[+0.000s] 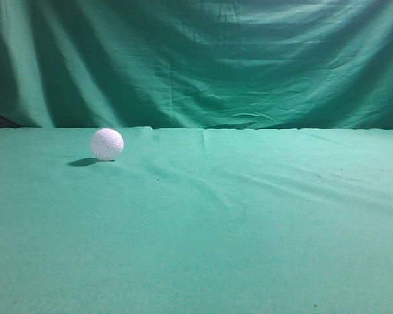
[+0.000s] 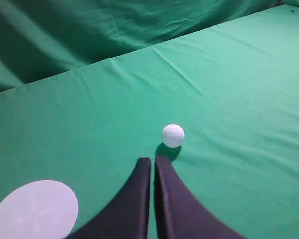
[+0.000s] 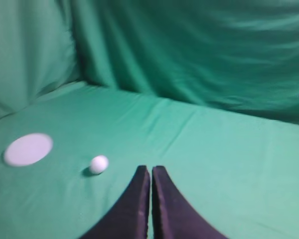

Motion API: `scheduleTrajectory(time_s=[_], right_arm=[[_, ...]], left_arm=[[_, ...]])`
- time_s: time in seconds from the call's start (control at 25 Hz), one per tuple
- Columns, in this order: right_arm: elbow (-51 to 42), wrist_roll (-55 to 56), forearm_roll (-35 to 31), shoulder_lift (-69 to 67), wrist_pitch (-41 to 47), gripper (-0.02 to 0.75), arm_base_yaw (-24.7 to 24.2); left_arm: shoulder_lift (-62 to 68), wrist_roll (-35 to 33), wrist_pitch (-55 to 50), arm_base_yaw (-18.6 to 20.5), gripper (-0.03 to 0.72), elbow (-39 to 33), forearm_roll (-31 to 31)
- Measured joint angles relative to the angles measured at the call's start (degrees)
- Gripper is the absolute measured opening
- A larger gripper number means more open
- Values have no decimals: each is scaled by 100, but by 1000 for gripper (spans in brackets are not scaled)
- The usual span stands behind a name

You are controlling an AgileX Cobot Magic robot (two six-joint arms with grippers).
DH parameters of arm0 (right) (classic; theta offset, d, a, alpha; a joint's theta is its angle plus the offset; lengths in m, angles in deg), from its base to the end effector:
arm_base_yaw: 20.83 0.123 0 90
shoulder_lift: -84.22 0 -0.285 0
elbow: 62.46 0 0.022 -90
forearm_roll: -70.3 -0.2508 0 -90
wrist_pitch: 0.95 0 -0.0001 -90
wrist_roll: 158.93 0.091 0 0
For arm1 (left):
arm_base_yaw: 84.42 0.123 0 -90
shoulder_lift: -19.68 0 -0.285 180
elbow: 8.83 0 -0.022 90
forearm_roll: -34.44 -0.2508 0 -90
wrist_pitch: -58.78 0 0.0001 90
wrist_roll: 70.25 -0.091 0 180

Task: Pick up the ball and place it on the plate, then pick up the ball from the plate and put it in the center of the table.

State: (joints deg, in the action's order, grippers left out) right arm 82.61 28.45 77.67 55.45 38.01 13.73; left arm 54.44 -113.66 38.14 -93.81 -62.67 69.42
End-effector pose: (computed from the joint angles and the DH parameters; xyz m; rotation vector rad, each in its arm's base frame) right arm 0.0485 0.0245 0.3714 -0.4546 1.7448 0.3807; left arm 0.0974 -0.0348 0.2893 0.4526 1.7872 -0.1779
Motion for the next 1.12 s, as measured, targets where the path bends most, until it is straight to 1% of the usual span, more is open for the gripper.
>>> scheduleTrajectory(time_s=[0.2,0.28,0.36,0.48,0.6,0.68,0.92,1.12], right_arm=[[-732,-33,36,156,-1103,0,-1258],[-1060,-33,10,231,-1459,0,-1652],[-1358,-33,-124,356,-1694,0,-1974],[-1768,-33,-239,739,-1840,0,-2324],[-2166,-33,-263,1205,-1875,0,-2545],[-2402,-33,-275,1492,-1875,0,-2608],[-2985,-33,-297,2098,-2052,0,-2607],[-3348,-33,-297,2157,-2265,0,-2607]], left_arm=[[0,0,0,0,0,0,0],[0,0,0,0,0,0,0],[0,0,0,0,0,0,0],[0,0,0,0,0,0,0],[0,0,0,0,0,0,0],[0,0,0,0,0,0,0],[0,0,0,0,0,0,0],[0,0,2,0,0,0,0]])
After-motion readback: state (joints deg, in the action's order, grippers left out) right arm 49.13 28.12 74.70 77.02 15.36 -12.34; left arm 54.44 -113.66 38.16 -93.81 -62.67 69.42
